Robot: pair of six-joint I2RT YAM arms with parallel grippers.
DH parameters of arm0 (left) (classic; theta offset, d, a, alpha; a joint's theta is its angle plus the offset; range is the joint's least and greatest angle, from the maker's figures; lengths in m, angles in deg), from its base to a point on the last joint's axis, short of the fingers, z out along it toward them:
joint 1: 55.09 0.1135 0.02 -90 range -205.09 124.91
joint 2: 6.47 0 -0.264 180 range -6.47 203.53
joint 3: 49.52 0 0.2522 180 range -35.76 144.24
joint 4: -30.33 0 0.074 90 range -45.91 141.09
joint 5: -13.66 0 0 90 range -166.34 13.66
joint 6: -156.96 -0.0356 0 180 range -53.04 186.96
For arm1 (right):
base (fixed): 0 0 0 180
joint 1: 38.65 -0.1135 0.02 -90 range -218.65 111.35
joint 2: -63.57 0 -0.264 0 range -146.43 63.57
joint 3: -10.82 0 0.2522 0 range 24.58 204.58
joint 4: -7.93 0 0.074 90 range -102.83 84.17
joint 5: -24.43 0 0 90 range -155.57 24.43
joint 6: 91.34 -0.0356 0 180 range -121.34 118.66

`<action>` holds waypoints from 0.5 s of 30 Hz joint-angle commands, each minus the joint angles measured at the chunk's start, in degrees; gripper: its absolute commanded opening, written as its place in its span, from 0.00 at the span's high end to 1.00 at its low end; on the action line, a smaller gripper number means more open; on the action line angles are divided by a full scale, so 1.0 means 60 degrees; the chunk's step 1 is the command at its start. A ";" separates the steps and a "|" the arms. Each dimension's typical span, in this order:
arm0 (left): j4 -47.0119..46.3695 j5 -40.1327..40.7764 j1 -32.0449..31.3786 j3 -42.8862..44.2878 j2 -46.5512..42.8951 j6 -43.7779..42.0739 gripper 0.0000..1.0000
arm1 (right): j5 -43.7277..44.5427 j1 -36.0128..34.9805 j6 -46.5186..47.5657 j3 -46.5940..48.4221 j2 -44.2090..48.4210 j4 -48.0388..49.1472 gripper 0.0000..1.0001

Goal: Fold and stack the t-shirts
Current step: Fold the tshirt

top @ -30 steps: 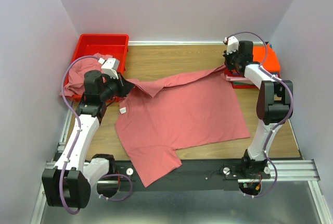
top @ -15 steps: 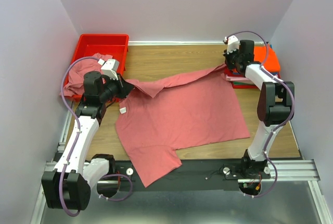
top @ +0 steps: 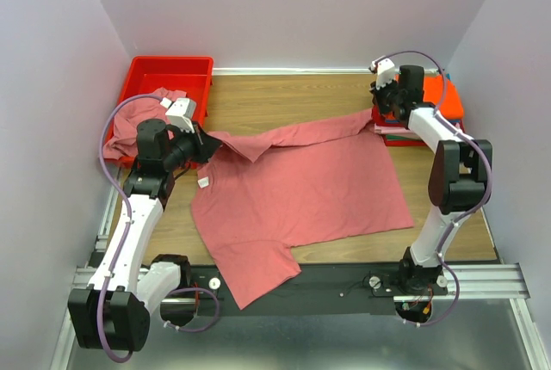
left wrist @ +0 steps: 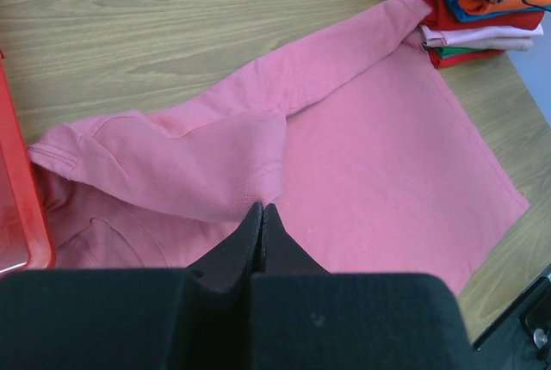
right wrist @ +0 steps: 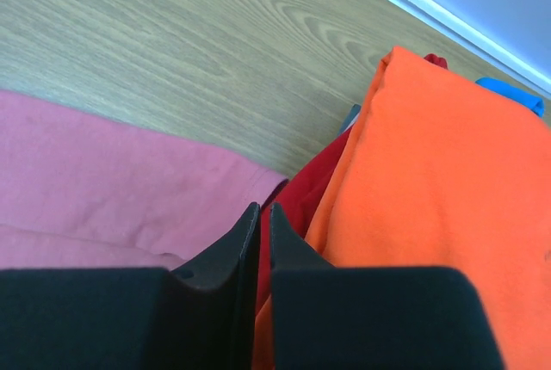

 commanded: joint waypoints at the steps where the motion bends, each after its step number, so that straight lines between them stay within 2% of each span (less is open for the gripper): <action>1: 0.0226 0.0042 -0.0042 -0.0075 -0.0275 0.0105 1.00 | -0.0206 0.0074 0.0331 -0.0280 0.0422 0.0157 0.86; 8: 0.0343 -0.0046 -0.0042 -0.0251 -0.0276 0.0134 1.00 | -0.0454 0.0059 0.0302 -0.0398 0.0949 0.0011 0.76; 11: 0.0373 -0.0046 -0.0042 -0.0339 -0.0290 0.0134 1.00 | -0.1345 0.0030 0.0375 -0.0048 0.1111 -0.0807 0.69; 15: 0.0490 0.0012 -0.0042 -0.0383 -0.0334 0.0149 1.00 | -0.2752 -0.0350 0.0624 0.0291 0.1111 -0.2724 0.64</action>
